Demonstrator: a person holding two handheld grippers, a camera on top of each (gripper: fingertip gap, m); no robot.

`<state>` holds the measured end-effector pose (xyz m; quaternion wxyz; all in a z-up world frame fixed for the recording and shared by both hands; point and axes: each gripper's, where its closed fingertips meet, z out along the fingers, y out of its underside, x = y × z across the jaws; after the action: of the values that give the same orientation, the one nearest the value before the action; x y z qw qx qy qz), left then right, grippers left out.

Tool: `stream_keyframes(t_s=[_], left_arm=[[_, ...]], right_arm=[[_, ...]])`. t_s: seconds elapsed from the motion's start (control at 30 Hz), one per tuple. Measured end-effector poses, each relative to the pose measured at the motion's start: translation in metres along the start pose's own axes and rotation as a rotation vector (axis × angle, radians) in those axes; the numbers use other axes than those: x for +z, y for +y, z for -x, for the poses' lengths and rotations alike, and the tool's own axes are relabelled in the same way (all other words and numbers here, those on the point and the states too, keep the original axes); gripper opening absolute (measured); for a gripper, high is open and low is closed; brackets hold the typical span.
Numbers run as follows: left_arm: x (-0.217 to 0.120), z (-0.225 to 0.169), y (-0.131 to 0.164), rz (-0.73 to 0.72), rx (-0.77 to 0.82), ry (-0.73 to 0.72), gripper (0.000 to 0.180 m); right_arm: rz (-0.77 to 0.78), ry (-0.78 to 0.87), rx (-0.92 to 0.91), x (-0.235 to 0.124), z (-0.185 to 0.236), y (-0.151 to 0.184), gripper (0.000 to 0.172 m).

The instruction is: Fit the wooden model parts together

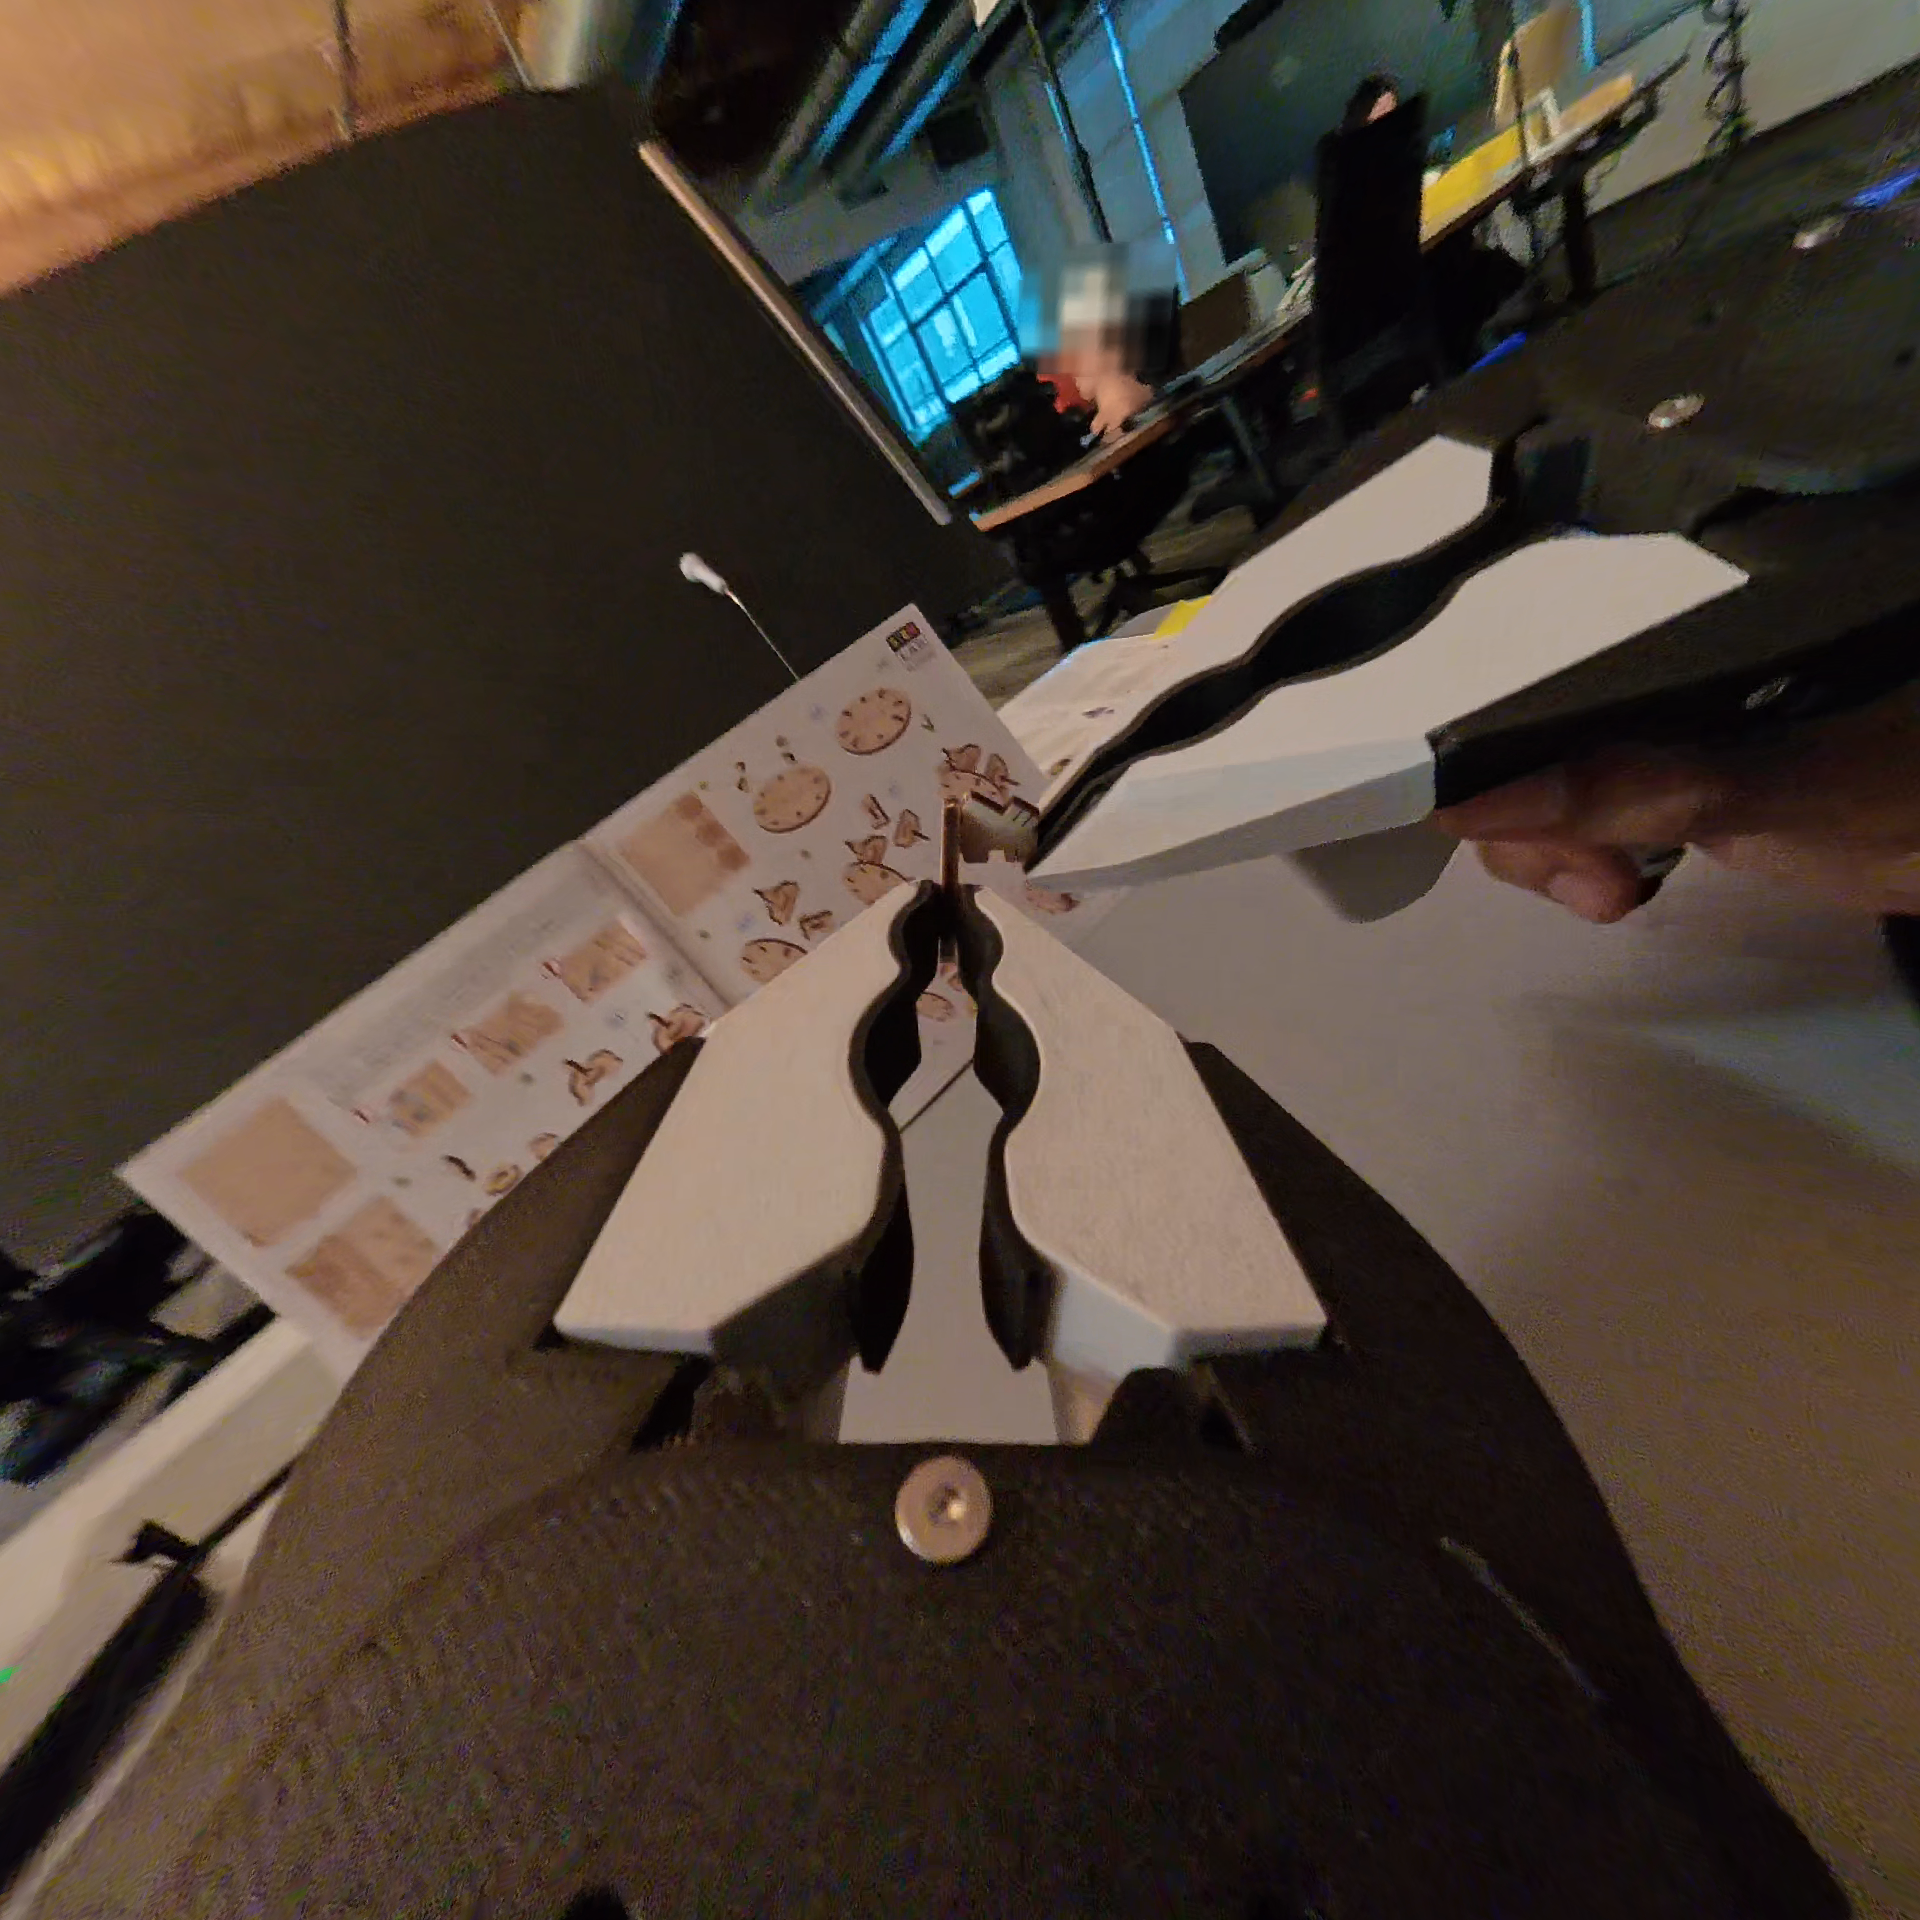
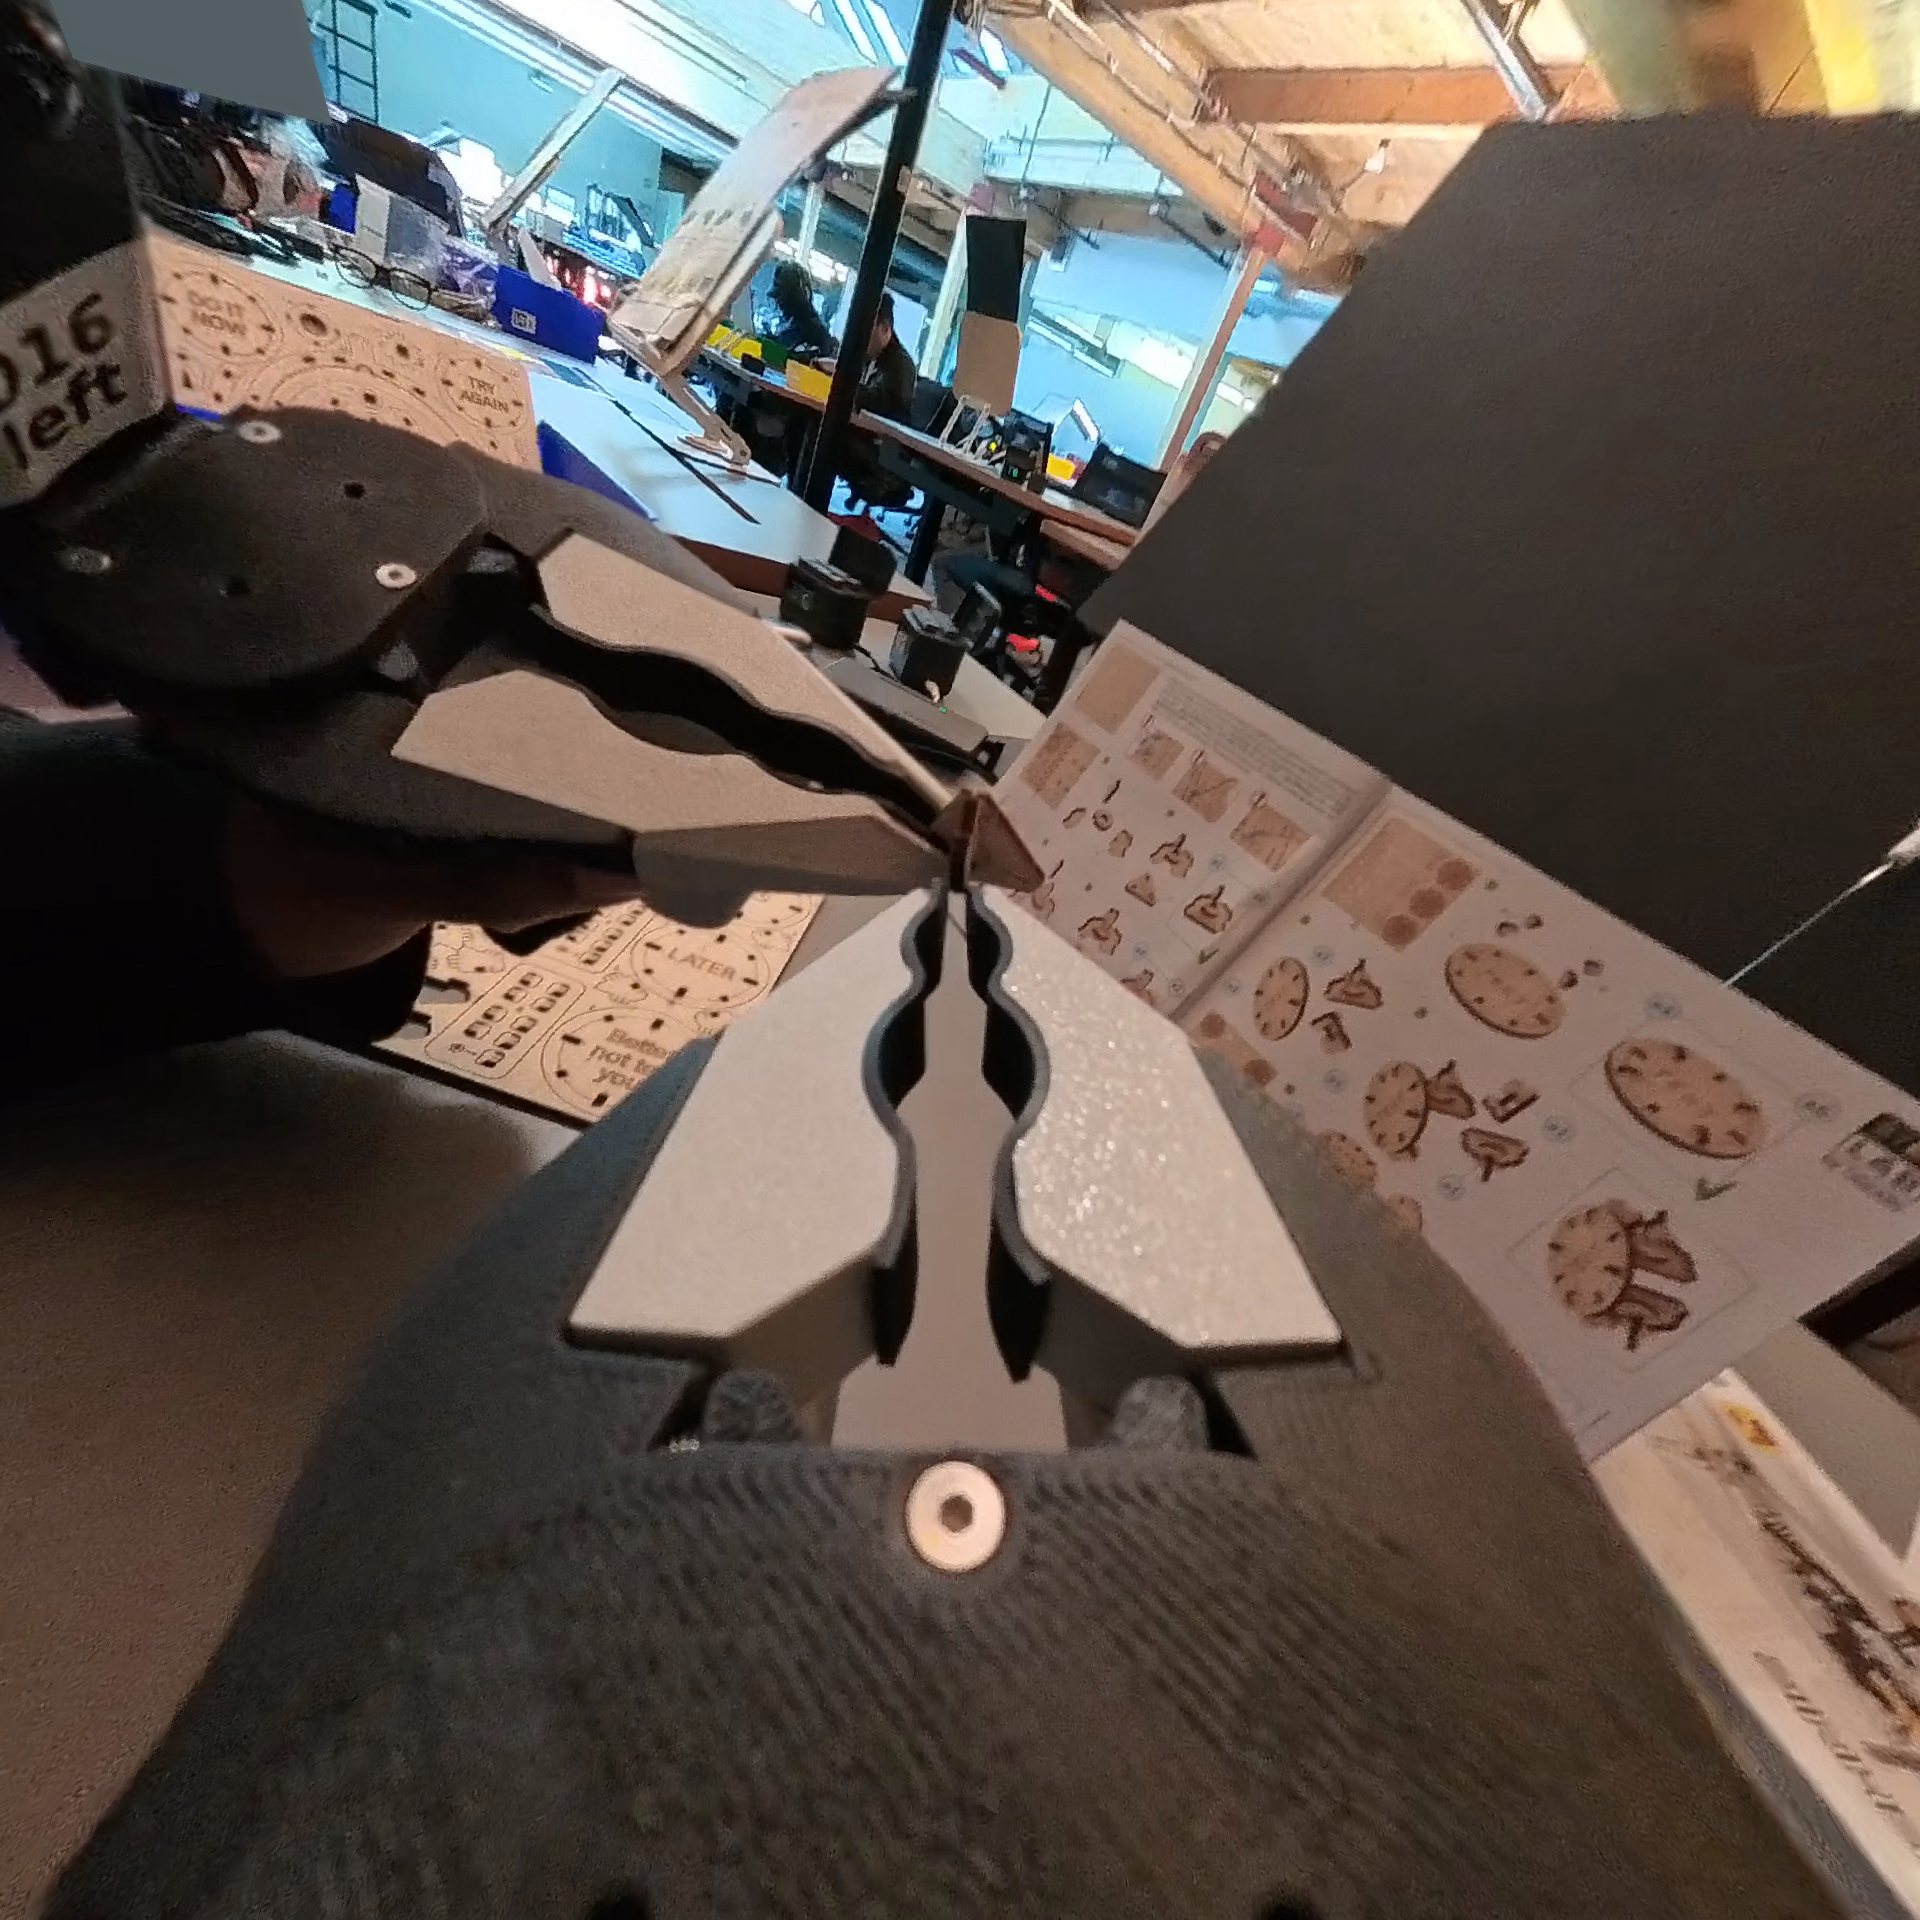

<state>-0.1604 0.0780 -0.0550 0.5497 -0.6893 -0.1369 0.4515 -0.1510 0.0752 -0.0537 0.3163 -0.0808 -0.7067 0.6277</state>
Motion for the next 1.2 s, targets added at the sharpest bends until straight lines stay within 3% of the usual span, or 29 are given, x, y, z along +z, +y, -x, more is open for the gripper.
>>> stream_keyframes(t_s=[0.37, 0.6, 0.77, 0.87, 1.03, 1.2], left_arm=[[-0.002, -0.005, -0.006, -0.009, 0.267, -0.116, 0.0], [-0.002, -0.001, -0.01, -0.022, 0.084, -0.107, 0.0], [-0.002, 0.003, -0.012, -0.061, -0.313, -0.012, 0.002], [0.001, 0.004, -0.008, -0.055, -0.416, 0.008, 0.002], [0.004, -0.005, -0.002, -0.047, -0.301, 0.083, 0.001], [0.001, -0.01, 0.0, -0.112, -0.24, 0.143, 0.001]], right_arm=[[-0.05, 0.026, -0.064, -0.005, 0.0, -0.01, 0.001], [-0.023, 0.064, -0.054, -0.004, -0.002, -0.013, 0.0], [-0.009, 0.145, -0.037, -0.002, -0.003, -0.017, 0.001], [0.025, 0.187, -0.033, 0.0, -0.005, -0.013, 0.001], [0.021, 0.103, 0.16, -0.002, -0.008, -0.008, 0.0], [0.09, 0.102, -0.037, 0.0, -0.003, -0.003, 0.0]])
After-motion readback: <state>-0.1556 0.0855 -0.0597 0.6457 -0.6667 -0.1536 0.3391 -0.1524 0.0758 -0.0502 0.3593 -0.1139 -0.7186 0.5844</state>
